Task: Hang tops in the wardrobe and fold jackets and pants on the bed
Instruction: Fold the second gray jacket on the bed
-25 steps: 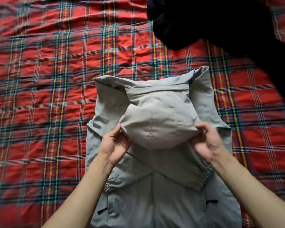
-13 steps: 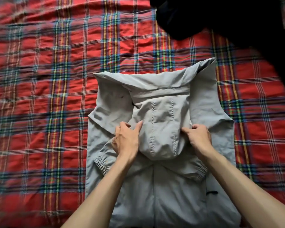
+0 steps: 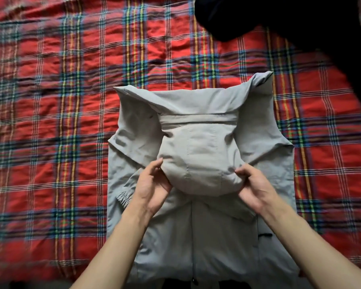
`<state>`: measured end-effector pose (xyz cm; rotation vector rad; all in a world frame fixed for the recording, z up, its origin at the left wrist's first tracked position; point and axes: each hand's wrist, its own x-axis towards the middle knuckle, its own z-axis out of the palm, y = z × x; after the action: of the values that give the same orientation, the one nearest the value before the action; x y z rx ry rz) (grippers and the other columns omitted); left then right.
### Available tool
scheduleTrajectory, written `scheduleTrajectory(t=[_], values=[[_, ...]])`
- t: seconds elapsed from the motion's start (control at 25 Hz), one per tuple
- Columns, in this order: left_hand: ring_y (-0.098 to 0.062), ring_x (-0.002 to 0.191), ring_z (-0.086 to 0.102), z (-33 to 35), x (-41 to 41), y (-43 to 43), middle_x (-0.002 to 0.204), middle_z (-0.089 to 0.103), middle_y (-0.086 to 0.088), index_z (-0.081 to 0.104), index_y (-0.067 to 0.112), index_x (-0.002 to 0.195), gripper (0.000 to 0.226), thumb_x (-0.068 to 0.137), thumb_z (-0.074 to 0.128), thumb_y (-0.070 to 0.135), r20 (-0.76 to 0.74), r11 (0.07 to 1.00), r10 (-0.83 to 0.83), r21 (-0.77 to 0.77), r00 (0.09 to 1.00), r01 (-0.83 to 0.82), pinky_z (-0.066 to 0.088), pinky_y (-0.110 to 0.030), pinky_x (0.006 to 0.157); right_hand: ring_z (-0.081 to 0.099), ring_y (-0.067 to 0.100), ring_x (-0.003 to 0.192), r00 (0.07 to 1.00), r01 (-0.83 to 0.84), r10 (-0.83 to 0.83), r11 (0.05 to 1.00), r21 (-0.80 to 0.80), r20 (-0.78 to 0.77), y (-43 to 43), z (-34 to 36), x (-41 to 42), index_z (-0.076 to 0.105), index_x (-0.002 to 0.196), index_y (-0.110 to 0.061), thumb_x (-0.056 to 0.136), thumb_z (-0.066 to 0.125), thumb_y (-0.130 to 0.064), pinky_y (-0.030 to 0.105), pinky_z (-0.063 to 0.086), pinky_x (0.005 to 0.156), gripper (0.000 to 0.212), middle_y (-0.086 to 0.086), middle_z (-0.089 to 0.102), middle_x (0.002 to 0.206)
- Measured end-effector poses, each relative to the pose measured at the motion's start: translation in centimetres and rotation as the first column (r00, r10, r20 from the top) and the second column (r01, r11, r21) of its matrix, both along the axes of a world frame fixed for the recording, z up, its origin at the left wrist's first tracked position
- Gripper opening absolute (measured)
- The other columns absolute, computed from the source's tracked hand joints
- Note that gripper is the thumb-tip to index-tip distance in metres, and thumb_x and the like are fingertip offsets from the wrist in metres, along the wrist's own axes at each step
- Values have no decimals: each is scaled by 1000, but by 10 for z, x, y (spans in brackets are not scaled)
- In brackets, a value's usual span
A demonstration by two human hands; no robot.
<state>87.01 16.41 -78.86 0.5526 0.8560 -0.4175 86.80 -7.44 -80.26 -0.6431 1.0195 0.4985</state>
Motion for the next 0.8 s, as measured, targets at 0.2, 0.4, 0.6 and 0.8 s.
scheduleTrajectory(t=[0.2,0.4,0.6,0.8], values=[[-21,90,72,-20,-27,-6,98,75,-8,67,5,114,32,91,63,27,-171,805,-395,410,903,429,58,-35,80,68,17,86,976,-203,218,930,-306,14,8,-8,-19,70,91,-5,86,61,-2,30,56,82,10,7,74,92],[-23,86,68,-17,-30,-3,99,73,-10,67,4,103,42,76,70,36,-105,859,-384,322,917,397,58,-36,70,52,12,56,969,-236,246,927,-293,-3,5,5,-24,51,65,-10,76,57,10,24,43,59,23,-1,53,53],[-9,59,67,-22,-51,10,83,73,-7,67,8,97,32,71,79,22,-187,686,-635,309,750,658,51,-21,49,49,15,51,911,-404,407,846,-347,-69,-2,0,-43,50,66,-10,62,54,4,24,37,49,15,0,53,51],[-7,62,63,-23,-50,17,80,72,1,68,11,98,27,74,78,16,-241,516,-727,427,643,743,45,-17,50,42,6,37,739,-656,646,628,-420,-189,-4,-10,-50,52,63,-9,74,48,12,17,31,37,24,1,50,47]])
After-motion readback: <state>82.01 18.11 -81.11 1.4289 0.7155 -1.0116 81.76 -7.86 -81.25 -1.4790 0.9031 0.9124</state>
